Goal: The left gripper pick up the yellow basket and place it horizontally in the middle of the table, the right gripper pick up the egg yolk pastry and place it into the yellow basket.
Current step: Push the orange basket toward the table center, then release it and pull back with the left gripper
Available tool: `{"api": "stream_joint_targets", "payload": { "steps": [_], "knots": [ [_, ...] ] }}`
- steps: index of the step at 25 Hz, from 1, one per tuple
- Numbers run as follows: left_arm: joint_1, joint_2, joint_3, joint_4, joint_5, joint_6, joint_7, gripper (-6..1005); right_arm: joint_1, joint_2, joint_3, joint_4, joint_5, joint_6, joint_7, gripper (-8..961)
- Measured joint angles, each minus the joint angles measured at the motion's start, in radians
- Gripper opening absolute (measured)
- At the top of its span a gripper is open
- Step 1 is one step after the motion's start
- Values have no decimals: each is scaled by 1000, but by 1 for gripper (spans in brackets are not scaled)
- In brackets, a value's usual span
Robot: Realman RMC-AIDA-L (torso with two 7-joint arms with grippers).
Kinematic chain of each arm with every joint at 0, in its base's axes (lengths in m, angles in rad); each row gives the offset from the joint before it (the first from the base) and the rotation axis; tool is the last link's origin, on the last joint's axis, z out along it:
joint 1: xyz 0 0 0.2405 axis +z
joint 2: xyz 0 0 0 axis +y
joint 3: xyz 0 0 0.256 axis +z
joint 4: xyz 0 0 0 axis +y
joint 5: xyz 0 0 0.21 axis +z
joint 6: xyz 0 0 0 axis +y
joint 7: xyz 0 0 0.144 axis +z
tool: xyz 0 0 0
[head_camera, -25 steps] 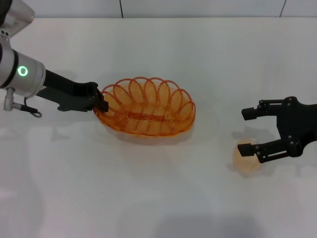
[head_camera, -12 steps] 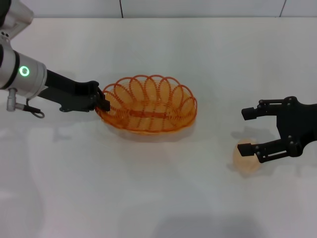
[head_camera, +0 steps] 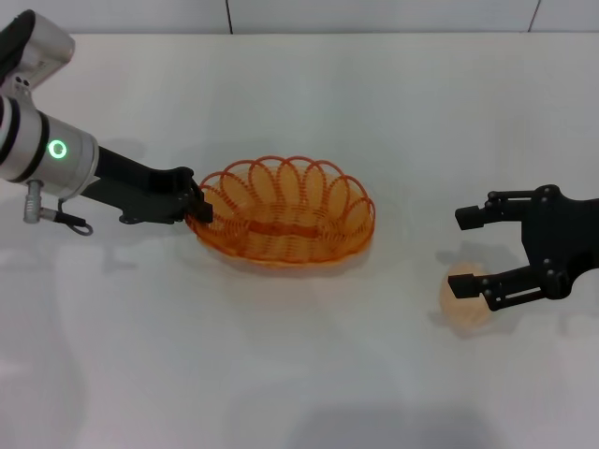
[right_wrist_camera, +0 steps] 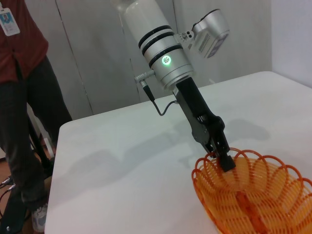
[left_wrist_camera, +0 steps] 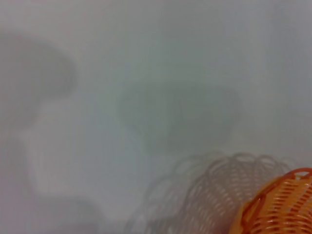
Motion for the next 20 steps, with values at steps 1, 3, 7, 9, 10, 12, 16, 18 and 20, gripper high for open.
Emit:
{"api": "stream_joint_targets", "payload": {
  "steps": [1, 3, 7, 9, 10, 12, 16, 18, 20],
  "knots": [
    [0, 0, 0, -1, 0, 0, 1, 84, 0, 0, 0, 2, 0, 0, -1, 868],
    [-1, 0, 1, -1, 0, -1, 2, 84, 0, 0, 0, 3, 1, -1, -5, 868],
    [-2, 0, 1, -2, -1, -2, 4, 84, 0, 0, 0, 4, 6, -1, -8, 868],
    [-3, 0, 1, -2, -3, -2, 8, 85, 0, 0, 0, 5, 6, -1, -8, 868],
    [-4, 0, 1, -2, -5, -2, 9, 85, 0, 0, 0, 5, 7, -1, -8, 868],
    [-5, -2, 1, -2, -6, -2, 11, 85, 0, 0, 0, 5, 7, -2, -8, 868],
    [-5, -10, 1, -3, -7, -2, 17, 85, 0, 0, 0, 5, 8, -2, -8, 869],
    [-5, -12, 1, -5, -7, -2, 22, 101, 0, 0, 0, 5, 8, -2, -8, 869],
    [-5, -13, -1, -6, -8, -2, 24, 134, 0, 0, 0, 5, 8, -2, -8, 869]
  ]
}}
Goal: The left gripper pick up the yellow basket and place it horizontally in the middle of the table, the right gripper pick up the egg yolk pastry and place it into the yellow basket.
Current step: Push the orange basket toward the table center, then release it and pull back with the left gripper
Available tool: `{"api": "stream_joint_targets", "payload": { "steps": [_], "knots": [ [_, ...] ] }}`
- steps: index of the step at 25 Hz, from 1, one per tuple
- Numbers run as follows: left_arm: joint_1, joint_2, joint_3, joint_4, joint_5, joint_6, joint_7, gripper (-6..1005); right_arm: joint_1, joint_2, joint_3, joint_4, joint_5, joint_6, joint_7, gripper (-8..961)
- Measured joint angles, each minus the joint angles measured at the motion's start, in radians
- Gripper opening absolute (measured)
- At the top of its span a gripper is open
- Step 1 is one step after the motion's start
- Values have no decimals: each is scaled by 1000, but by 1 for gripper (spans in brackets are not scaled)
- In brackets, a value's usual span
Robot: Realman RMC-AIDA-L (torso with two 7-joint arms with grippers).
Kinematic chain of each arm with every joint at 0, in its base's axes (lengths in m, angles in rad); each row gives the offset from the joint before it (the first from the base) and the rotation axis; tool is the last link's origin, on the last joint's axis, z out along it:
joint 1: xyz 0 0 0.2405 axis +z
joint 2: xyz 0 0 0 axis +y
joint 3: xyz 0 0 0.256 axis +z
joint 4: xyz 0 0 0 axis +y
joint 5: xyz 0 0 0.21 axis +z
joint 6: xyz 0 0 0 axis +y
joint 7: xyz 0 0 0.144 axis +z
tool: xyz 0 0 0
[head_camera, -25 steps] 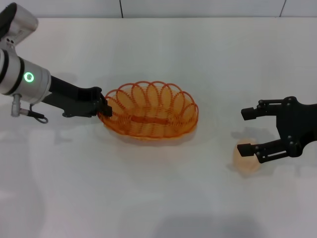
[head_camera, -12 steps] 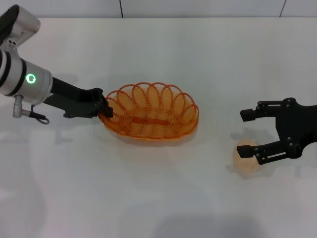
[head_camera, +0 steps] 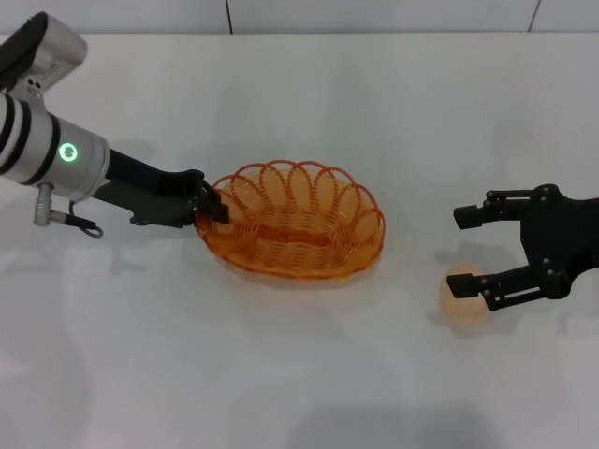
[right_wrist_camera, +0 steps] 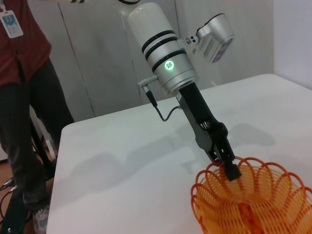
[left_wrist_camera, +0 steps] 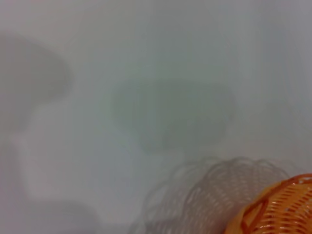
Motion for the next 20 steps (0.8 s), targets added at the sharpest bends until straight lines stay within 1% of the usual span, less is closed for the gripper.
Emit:
{"api": "stream_joint_targets", "payload": {
  "steps": [4, 7, 13, 16, 20],
  "knots": [
    [2, 0, -3, 0, -9, 0, 7, 199, 1, 0, 0, 0, 0, 0, 0, 869],
    [13, 2, -4, 6, -51, 1, 27, 248, 1, 0, 0, 0, 0, 0, 0, 869],
    [18, 5, -4, 10, -65, 0, 71, 304, 1, 0, 0, 0, 0, 0, 0, 869],
    [17, 7, -3, 11, -65, -1, 84, 497, 3, 0, 0, 0, 0, 0, 1, 868],
    [17, 8, -3, 17, -65, -1, 92, 676, 4, 0, 2, 0, 1, 1, 3, 868]
  ]
}}
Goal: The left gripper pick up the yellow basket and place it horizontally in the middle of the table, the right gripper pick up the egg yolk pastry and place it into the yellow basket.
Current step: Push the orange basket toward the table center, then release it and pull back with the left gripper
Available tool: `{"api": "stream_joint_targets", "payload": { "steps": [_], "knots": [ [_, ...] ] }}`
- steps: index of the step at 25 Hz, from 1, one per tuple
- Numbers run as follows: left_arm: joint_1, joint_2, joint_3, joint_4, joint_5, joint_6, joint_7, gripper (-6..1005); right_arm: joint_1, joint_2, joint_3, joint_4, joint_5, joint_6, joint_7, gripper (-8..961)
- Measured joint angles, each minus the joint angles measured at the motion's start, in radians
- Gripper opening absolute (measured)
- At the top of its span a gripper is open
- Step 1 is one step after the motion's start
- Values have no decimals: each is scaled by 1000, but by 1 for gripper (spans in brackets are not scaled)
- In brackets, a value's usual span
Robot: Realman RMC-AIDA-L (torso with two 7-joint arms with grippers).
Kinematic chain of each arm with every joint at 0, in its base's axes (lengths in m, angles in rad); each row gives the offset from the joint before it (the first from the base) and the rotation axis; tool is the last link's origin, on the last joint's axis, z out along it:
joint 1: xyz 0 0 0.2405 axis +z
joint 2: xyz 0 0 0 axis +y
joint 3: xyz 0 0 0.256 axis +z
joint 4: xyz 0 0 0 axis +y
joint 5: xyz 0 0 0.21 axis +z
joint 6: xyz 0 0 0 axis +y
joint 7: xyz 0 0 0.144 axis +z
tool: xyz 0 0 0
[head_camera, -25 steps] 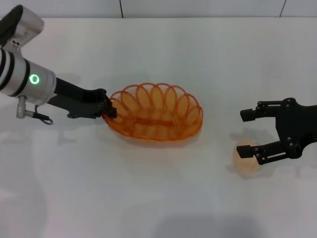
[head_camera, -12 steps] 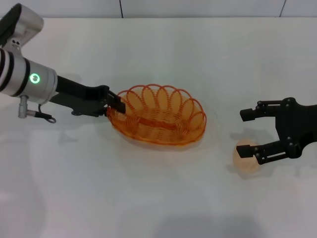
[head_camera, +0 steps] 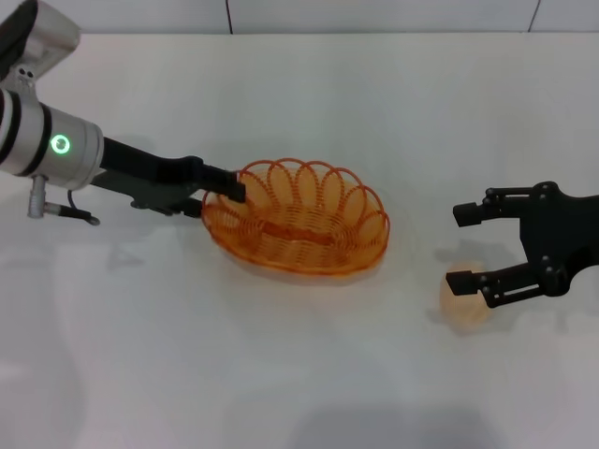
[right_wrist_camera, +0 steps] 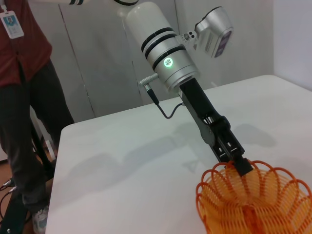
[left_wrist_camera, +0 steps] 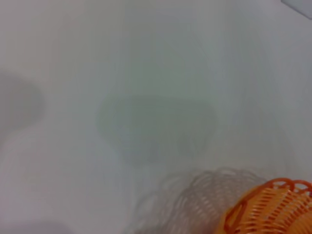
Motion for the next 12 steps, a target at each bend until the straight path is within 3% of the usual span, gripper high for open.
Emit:
{"api": "stream_joint_targets", "payload": {
  "steps": [12],
  "knots": [
    [19, 18, -4, 161, -93, -3, 108, 883, 0, 0, 2, 0, 13, 5, 2, 868]
  ]
}}
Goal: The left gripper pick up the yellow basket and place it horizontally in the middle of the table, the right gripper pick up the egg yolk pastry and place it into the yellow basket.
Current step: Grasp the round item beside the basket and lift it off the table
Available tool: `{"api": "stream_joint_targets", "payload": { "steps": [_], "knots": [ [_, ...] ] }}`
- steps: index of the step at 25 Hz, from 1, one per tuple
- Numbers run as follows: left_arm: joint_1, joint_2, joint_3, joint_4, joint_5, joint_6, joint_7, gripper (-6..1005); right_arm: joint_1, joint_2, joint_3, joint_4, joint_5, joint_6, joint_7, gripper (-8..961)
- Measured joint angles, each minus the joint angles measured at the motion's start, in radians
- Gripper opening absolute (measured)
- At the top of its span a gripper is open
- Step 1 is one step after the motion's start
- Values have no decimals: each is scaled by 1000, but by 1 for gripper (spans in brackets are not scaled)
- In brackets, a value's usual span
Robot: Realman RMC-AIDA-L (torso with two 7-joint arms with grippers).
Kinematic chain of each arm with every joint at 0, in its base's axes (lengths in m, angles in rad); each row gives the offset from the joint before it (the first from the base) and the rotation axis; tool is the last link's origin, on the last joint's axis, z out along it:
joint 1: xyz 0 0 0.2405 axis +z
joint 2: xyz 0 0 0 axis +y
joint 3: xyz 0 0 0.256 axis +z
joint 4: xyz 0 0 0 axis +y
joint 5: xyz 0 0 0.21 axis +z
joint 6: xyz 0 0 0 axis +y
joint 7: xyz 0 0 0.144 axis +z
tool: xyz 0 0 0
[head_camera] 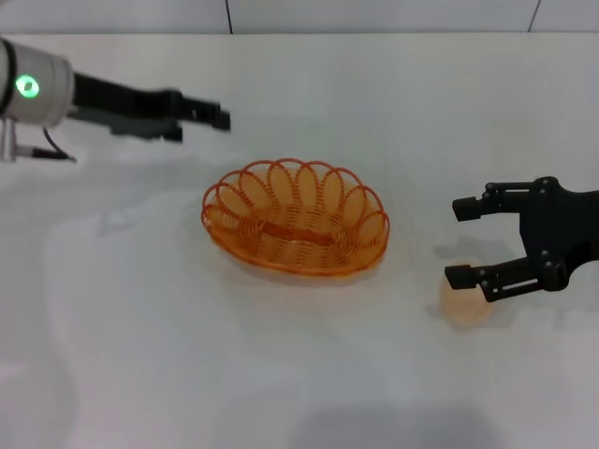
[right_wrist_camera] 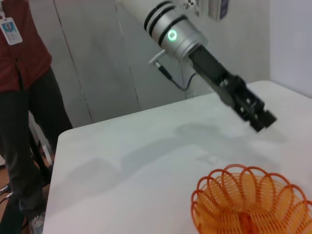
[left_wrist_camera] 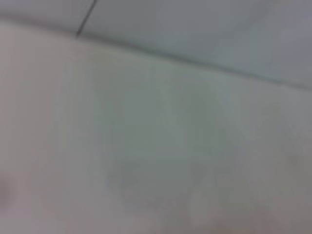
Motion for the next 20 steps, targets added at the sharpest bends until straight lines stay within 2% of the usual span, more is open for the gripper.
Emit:
{"api": "stream_joint_targets", "payload": {
  "steps": [5, 11, 15, 20],
  "knots": [
    [46, 1, 0, 94, -112, -12, 74, 884, 1, 0, 3, 4, 1, 9, 0, 869],
    [141, 4, 0, 207, -327, 21, 234, 876, 15, 0, 1, 27, -5, 30, 0, 869],
    [195, 18, 1, 252, -430, 125, 331, 876, 26, 0, -2, 29, -21, 32, 3, 868],
    [230, 42, 9, 327, -395, 305, 362, 876, 39, -1, -3, 24, -45, 32, 14, 868]
  ]
}}
